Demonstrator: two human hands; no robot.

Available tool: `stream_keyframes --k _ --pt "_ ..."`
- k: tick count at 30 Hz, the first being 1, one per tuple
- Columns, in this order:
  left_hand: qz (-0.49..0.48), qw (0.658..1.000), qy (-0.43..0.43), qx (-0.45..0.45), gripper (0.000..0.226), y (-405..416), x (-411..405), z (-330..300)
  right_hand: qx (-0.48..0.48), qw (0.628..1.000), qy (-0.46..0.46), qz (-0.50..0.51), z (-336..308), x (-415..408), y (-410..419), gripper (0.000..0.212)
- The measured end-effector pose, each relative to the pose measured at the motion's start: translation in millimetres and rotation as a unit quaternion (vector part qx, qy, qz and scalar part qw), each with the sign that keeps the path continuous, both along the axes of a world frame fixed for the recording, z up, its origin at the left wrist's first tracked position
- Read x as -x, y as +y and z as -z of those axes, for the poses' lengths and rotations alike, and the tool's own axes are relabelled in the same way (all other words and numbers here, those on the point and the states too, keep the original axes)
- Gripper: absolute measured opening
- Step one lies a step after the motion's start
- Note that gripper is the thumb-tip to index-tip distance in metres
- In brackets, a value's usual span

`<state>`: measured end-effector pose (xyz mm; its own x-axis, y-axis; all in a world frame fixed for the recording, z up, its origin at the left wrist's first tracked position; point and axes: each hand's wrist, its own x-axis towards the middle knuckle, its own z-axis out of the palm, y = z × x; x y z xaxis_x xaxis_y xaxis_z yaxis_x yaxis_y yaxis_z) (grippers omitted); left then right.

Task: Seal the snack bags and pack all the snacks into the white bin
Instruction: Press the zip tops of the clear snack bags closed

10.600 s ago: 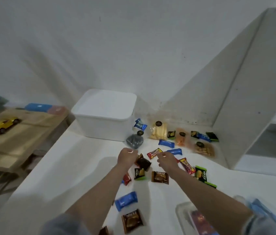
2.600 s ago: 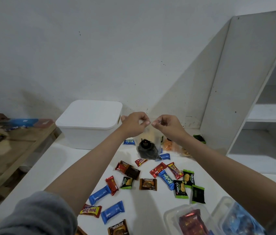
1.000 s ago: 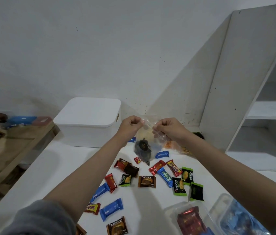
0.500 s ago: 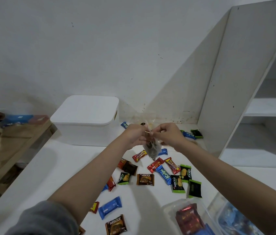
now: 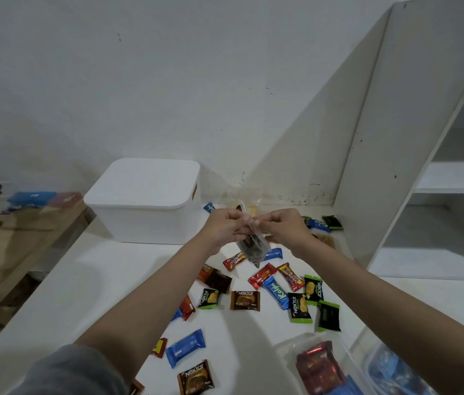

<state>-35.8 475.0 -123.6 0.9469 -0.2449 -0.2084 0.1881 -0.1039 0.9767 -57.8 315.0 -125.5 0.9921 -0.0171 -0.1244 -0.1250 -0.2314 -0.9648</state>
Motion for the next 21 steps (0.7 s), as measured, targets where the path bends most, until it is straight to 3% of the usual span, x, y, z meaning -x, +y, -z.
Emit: stream_keyframes --k 6,13,17,21 --pt "0.007 0.999 -0.025 -0.027 0.01 -2.8 -2.1 4.0 0.043 0.999 -0.01 0.004 2.5 -2.0 1.1 0.011" --pt "-0.018 0.999 -0.033 -0.025 0.01 1.3 -1.7 17.4 -0.04 0.999 0.03 0.01 2.5 1.0 2.2 0.017" --pt "-0.049 0.997 0.002 -0.056 0.035 6.1 -1.8 25.9 -0.054 0.998 0.037 0.007 6.3 2.9 1.1 0.02" --pt "0.038 0.994 0.044 -0.089 0.047 19.9 0.9 42.9 -0.116 0.991 0.061 -0.029 1.0 5.4 -1.6 0.019"
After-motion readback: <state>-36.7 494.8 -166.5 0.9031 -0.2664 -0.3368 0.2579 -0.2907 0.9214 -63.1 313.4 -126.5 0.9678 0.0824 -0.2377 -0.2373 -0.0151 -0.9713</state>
